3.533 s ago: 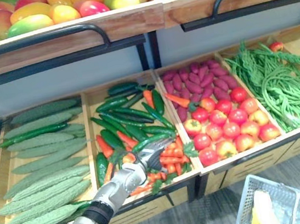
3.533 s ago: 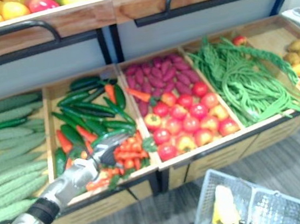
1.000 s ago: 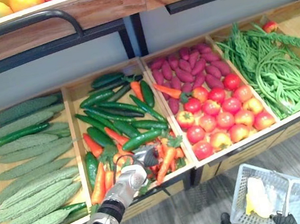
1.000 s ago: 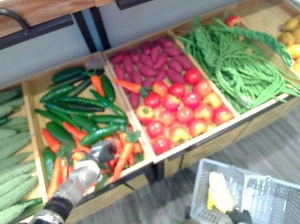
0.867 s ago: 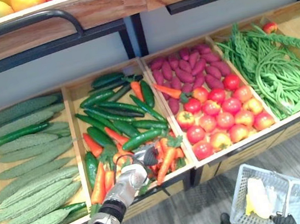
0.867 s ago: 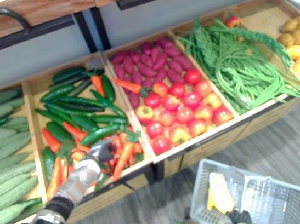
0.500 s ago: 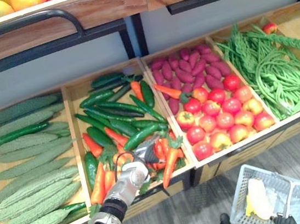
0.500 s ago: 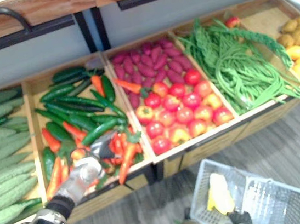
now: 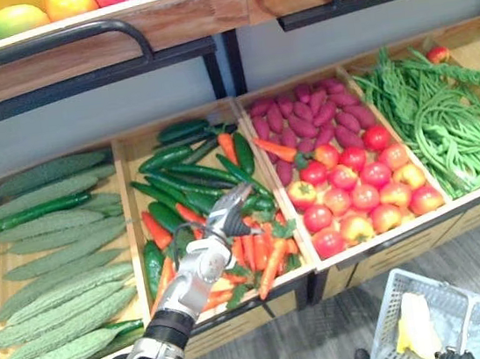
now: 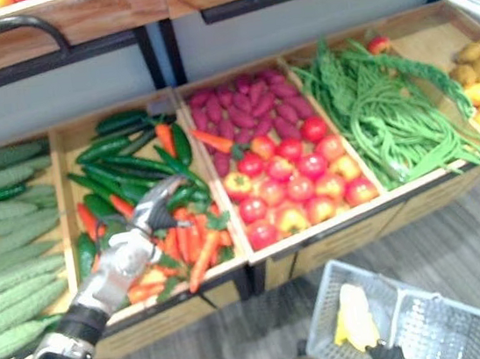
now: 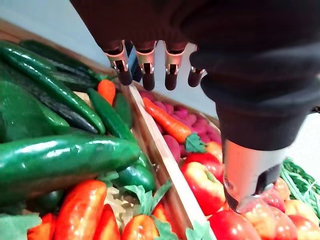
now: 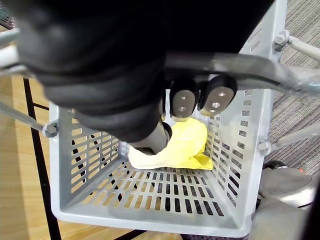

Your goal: Pick vegetable in the basket

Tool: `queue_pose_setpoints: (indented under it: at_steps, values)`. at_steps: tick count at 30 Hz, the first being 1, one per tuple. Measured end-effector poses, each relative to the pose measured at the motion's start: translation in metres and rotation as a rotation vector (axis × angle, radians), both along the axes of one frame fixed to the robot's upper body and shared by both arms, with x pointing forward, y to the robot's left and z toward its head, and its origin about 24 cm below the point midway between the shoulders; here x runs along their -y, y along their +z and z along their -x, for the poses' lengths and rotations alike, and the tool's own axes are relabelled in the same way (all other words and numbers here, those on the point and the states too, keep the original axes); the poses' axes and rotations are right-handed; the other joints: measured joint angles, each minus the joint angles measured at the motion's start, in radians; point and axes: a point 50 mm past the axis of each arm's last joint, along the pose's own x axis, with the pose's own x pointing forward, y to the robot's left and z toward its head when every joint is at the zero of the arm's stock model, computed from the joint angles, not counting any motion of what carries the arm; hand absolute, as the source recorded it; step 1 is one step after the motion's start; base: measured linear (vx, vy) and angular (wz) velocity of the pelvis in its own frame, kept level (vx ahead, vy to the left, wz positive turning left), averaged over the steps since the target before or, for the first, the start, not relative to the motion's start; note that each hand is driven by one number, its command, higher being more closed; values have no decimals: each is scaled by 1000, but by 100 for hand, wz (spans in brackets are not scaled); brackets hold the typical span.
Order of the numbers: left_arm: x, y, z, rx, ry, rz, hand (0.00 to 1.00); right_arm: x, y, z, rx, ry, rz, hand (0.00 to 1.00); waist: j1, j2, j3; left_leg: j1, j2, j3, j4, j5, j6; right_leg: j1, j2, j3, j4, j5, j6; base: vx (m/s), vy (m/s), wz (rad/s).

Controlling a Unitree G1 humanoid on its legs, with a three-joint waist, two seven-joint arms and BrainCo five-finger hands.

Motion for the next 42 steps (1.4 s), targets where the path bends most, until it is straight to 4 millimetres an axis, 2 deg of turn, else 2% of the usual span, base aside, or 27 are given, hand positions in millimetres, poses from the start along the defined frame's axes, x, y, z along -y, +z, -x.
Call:
queue_pose_setpoints:
  at_steps: [4,7,10,12,17,22,28,35,42]
  values:
    - [18,13,5,57,-42,57,0,0,-1,4,-5,-15,-8,100,17,-5,-2,-13,-2,-16,0,4,3,-2,-2,-7,1,0,0,5,-18,11]
    - [25,3,13,19,-43,94,0,-2,-1,3,-1,-9,-19,100,17,-10,-8,-10,-4,-16,0,4,3,0,-1,-10,1,0,0,0,0,0]
    - [35,-16,23,-71,-14,155,0,-9,-4,3,-1,-13,-39,100,17,-18,-13,-10,-5,-17,0,5,4,1,-1,-10,0,0,0,0,0,0]
    - [41,-24,28,-142,3,241,0,-12,-5,4,-2,-24,-50,100,16,-19,-14,-6,-6,-17,0,5,4,5,-3,-11,-2,0,0,0,0,0]
    - [49,-24,26,-177,31,338,0,-11,-6,8,-20,-39,-59,100,16,-20,-19,1,-7,-16,0,4,4,16,-5,-12,-7,0,0,0,0,0]
    - [58,-24,27,-188,23,366,0,-11,-6,8,-20,-37,-59,100,16,-22,-19,0,-7,-13,0,4,4,14,-3,-9,-7,0,0,0,0,0]
    - [53,-25,27,-177,39,316,0,-13,-6,7,-18,-33,-62,100,16,-22,-19,3,0,-10,0,4,4,15,4,-8,-10,0,0,1,-1,-2]
    - [40,-38,31,-210,91,233,0,-13,-6,7,-18,-30,-62,100,16,-22,-19,3,2,-10,0,4,4,19,2,-15,-15,0,0,0,0,1]
    - [37,-47,33,-242,96,188,0,-15,-6,5,-19,-10,-63,100,16,-22,-20,2,3,-13,0,4,3,27,3,-24,-28,3,-1,0,0,0]
